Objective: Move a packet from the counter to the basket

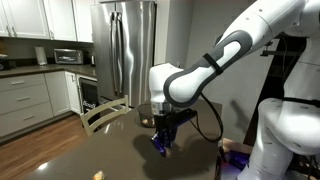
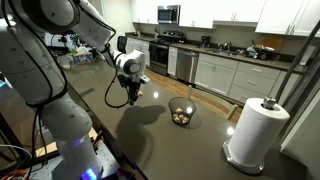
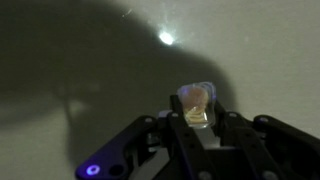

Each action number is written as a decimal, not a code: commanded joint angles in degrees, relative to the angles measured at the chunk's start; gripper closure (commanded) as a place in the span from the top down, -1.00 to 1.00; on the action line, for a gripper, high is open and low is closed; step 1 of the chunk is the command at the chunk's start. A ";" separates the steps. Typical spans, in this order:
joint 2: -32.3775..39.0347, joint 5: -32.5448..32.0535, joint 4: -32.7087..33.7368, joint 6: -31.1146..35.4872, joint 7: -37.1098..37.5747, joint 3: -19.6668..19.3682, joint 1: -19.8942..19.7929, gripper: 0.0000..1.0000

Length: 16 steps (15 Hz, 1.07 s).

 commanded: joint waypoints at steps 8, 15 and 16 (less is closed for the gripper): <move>0.18 -8.68 13.56 -3.47 11.10 -0.30 -3.44 -0.76; 0.00 -11.69 16.34 -2.25 15.47 -2.49 -6.30 -0.76; 0.08 -12.47 16.64 -1.97 15.90 -2.79 -6.70 -0.76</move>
